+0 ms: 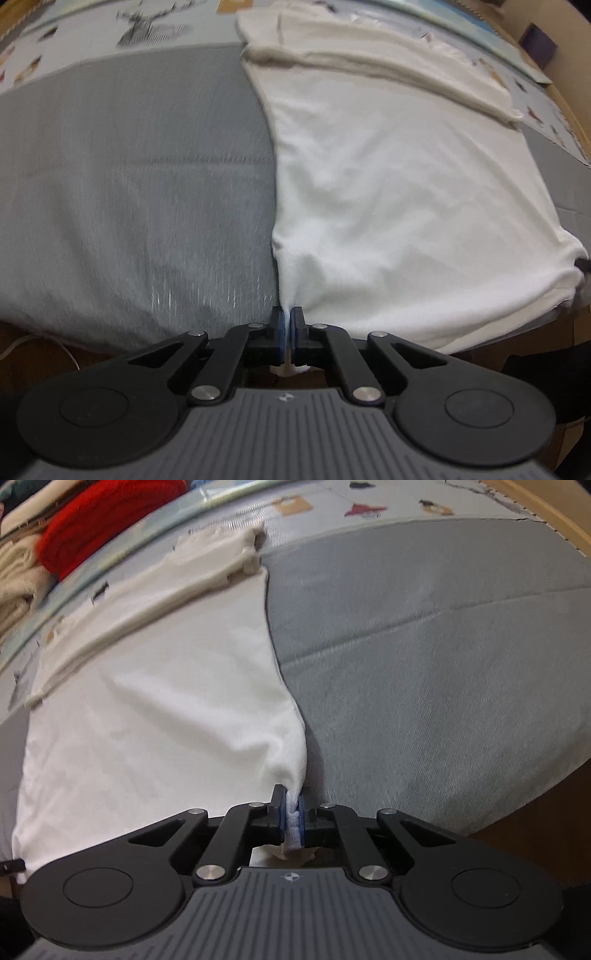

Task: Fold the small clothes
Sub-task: 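Grasp the shirt hem with both tools side by side, then lift the hem with both tools and fold it over toward the collar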

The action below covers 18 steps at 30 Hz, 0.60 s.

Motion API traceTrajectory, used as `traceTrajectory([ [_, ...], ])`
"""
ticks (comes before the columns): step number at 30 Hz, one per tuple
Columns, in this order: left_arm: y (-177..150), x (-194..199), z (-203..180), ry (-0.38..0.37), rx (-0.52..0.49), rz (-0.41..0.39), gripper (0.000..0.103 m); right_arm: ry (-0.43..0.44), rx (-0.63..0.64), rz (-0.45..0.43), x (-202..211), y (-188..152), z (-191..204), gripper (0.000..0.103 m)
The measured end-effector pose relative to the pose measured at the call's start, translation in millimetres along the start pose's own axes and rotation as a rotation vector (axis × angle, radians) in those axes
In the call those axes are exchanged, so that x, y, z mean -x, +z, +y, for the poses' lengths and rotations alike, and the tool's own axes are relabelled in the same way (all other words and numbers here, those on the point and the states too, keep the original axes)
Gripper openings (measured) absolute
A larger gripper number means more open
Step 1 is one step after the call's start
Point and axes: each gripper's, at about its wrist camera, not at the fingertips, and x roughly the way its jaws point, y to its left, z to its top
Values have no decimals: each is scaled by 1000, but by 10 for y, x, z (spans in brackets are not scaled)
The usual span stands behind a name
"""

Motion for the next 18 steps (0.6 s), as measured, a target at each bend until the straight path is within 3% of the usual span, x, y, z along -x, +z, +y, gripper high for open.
traceTrajectory([
  [8,165,645,-54,-85,-8,-155,2,202,-33,-177,644,235,-47,5],
  [14,-1,1240,-68,-143,-29,-250,2,321,-27,-264,1179,101,-126,4],
  [18,-154,1714,13,-197,-26,-294,2,406,-84,-275,1558,-80,-237,4],
])
